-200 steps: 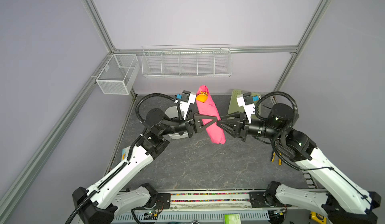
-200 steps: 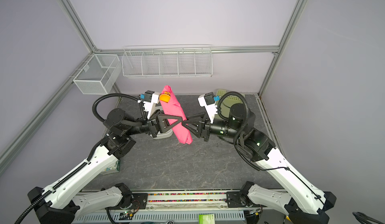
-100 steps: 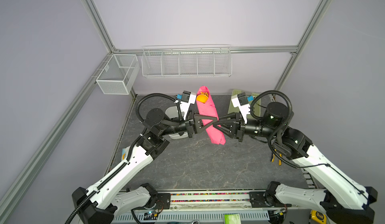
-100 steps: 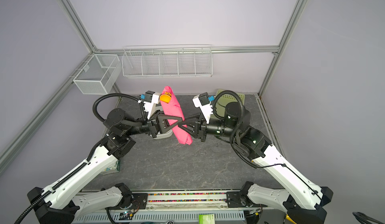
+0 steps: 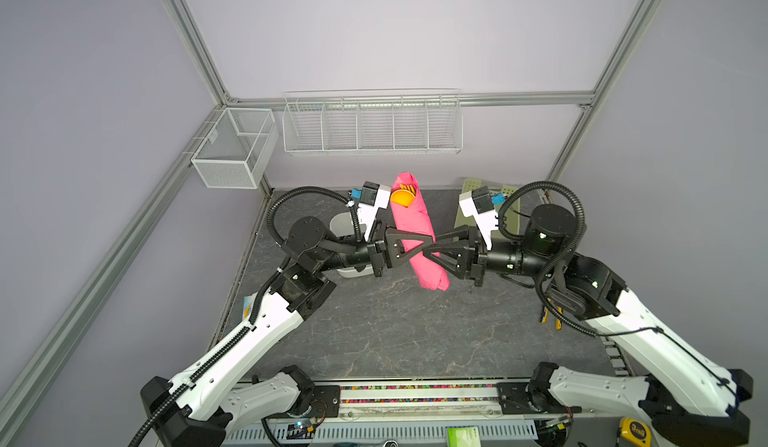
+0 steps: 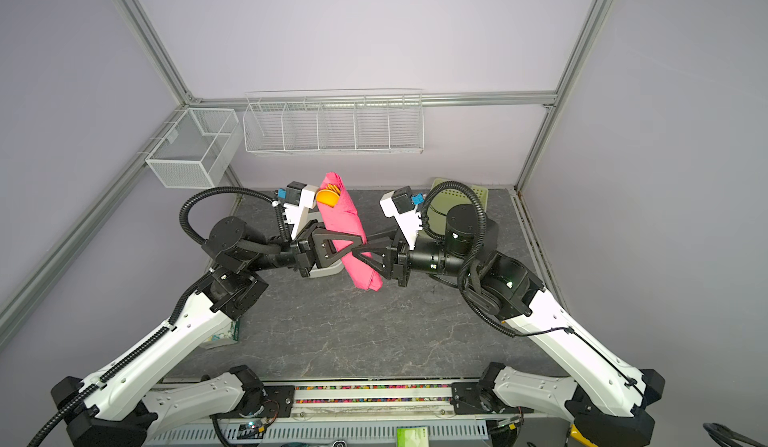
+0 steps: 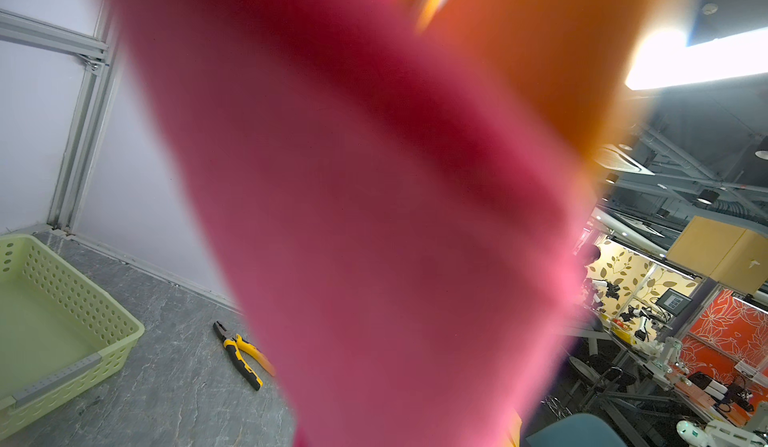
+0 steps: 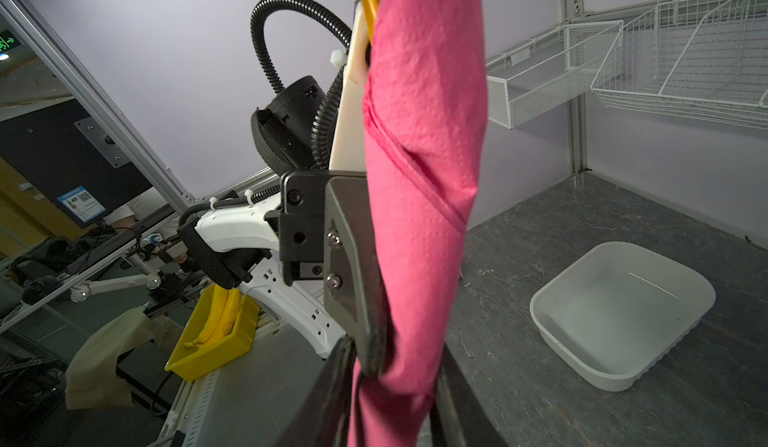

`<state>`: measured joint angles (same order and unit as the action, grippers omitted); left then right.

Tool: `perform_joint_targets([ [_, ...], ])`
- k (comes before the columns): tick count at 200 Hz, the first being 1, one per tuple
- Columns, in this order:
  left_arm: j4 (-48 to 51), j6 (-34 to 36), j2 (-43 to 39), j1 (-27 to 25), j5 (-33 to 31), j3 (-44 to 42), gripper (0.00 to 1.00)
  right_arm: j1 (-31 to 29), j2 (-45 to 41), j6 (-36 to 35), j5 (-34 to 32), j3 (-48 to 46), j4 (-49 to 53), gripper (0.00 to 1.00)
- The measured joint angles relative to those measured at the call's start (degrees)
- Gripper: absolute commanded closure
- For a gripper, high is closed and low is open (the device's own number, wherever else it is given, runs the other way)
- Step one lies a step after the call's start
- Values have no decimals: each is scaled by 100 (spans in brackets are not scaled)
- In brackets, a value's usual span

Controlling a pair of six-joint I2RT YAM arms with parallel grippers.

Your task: Place the utensils on the paper napkin and roll it up

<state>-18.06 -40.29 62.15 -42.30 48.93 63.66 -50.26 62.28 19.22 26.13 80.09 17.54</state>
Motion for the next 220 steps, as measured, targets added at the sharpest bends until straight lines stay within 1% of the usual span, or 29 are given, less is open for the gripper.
perform_joint_targets([
  [25, 11, 0, -2, -11, -2, 0, 100, -22, 0, -42, -20, 0, 28, 66],
  [75, 33, 2, -2, -17, 0, 0, 100, -52, 0, -133, 9, 0, 52, 62],
  [124, 37, 0, -13, -26, 11, 0, 100, -70, 0, -284, 68, 0, 72, 63],
  [144, 35, -9, -26, -31, 61, 0, 100, -96, 0, -363, 76, 0, 94, 66],
  [171, -11, -63, -28, -44, 107, 0, 100, -118, 0, -433, 92, 7, 111, 67],
  [220, -157, -168, -28, -46, 133, 0, 100, -127, 0, -490, 111, 20, 114, 75],
])
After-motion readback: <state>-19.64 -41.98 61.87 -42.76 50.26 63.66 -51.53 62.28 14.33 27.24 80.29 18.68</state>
